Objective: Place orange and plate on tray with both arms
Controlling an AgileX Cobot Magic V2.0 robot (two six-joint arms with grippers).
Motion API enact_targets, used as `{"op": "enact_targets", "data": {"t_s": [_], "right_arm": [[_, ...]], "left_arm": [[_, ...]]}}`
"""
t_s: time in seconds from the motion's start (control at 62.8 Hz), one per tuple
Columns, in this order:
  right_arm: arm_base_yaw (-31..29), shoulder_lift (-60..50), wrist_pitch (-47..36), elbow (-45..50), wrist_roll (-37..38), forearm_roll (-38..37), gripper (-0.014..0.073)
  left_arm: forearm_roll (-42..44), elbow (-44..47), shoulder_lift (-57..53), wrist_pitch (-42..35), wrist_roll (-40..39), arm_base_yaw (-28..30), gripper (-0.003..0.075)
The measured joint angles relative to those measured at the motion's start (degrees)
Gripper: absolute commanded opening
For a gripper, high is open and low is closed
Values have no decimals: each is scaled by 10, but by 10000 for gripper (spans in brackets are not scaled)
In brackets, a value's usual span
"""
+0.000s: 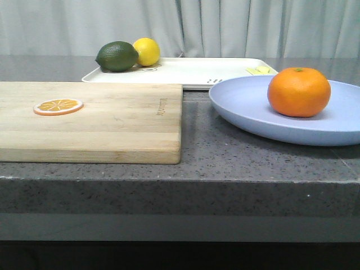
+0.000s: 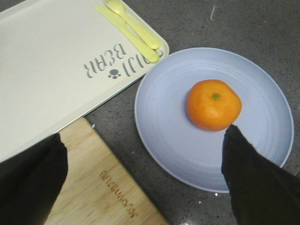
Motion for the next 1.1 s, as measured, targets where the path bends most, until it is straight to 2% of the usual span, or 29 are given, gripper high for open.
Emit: {"op": "enact_targets", "data": {"t_s": [0.207,0.43,0.668,0.859,0.971,1.098], "right_arm": [[0,0,0,0,0,0,624],[0,0,41,0,0,3,624],[0,1,87,0,0,85,624],[0,46,87,-1,0,133,611],[-2,107,85,-13,0,141,572],[-35,194,103,-61,-6,144,514]], "left_arm": [[1,136,-139,-18,0,63,638],[1,289,-295,-41,0,136,638],[-4,425,-441,-33,0,150,638],[-14,465,-501,-30,0,150,638],[-14,466,-507,-30,0,150,638],[-14,467,-507,-30,0,150,638]]}}
